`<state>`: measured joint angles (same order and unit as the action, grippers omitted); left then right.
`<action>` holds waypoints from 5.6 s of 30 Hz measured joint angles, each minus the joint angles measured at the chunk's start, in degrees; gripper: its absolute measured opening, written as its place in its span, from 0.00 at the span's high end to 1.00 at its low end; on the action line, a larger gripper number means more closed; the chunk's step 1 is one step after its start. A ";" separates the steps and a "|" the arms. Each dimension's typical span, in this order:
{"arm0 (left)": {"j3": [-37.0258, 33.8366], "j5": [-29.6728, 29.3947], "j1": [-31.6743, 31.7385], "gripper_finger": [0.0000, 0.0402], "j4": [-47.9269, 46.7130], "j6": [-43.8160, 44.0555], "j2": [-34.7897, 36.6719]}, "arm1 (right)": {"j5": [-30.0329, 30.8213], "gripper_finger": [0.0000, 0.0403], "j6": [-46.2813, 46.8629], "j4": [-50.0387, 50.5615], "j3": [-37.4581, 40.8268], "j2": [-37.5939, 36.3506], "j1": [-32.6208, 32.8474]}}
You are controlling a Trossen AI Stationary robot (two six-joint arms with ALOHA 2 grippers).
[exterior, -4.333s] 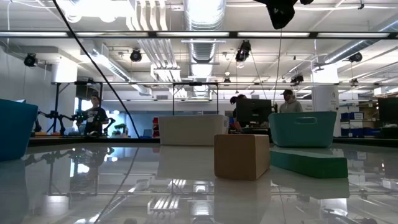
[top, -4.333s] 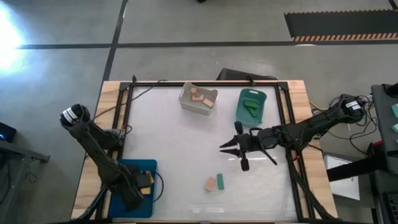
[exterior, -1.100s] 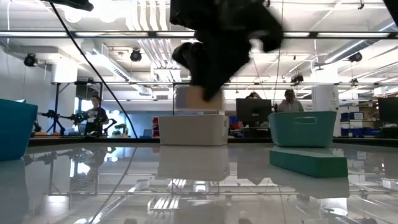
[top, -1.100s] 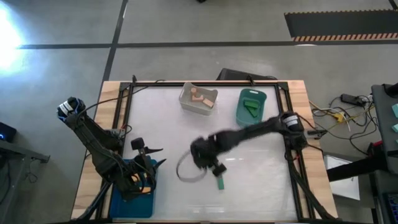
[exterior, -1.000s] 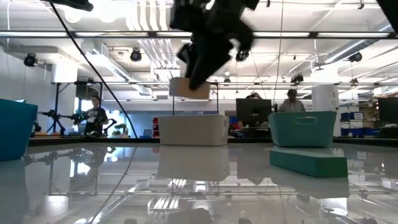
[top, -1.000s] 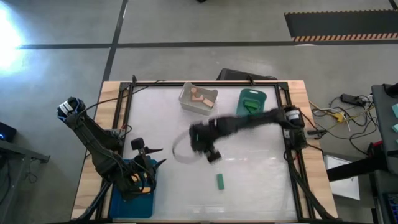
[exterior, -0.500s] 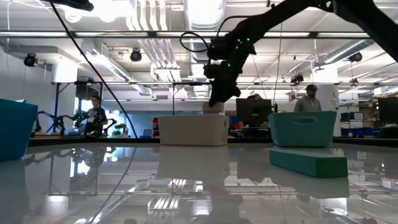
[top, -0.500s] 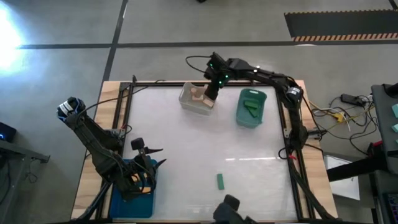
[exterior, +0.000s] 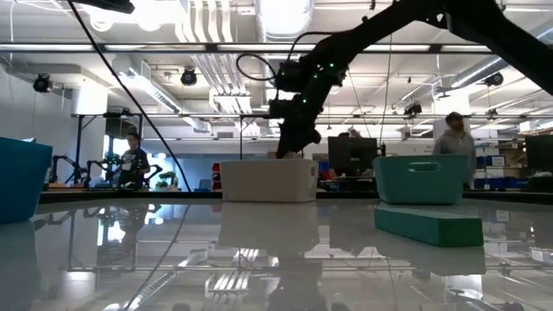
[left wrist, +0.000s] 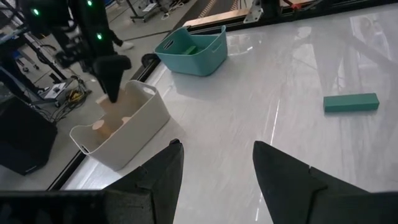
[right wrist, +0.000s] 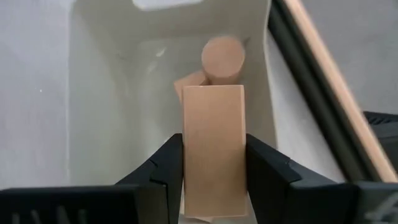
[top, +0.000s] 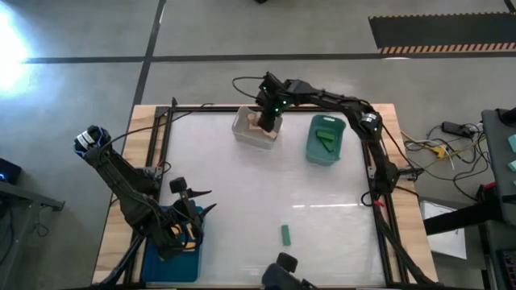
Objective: Sort & place blocks by color
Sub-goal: Put the brown block into the gray bin, then put the green block into the green bin
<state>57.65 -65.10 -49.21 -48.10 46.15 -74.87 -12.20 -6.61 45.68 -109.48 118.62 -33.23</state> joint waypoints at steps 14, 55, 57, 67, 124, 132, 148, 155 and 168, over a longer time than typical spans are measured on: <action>0.00 0.02 0.09 0.56 -0.46 -0.04 0.00 | 0.44 0.70 -1.50 -1.74 0.05 5.63 1.74; 0.00 0.05 0.11 0.56 -0.30 0.05 0.00 | 0.65 0.58 2.17 19.79 -15.66 4.64 10.07; 0.00 0.04 0.11 0.56 -0.16 0.07 0.00 | 0.67 0.59 2.26 21.84 -15.66 3.93 11.60; 0.00 0.07 0.09 0.56 1.16 0.02 0.00 | 0.17 0.65 7.36 26.34 -15.58 0.06 22.38; 0.00 0.11 0.11 0.56 1.11 -8.11 0.02 | 12.23 0.67 97.02 7.13 18.35 -1.32 59.47; 0.00 0.09 0.11 0.56 1.09 -8.11 0.02 | 11.58 0.78 93.76 7.28 18.13 -1.44 59.06; 0.00 0.09 0.11 0.56 1.15 -7.89 0.07 | 11.21 0.77 50.09 23.50 18.08 -15.39 49.46; 0.02 0.07 0.13 0.56 2.98 -7.53 0.07 | 15.35 0.77 23.54 34.58 18.33 -21.65 39.29; 0.02 -0.02 0.13 0.56 4.19 -7.52 0.07 | 16.40 0.76 -2.96 24.15 33.81 -33.25 13.37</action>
<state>57.67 -65.12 -49.08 -43.90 38.63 -74.81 4.20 -9.57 69.82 -75.67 85.37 -19.85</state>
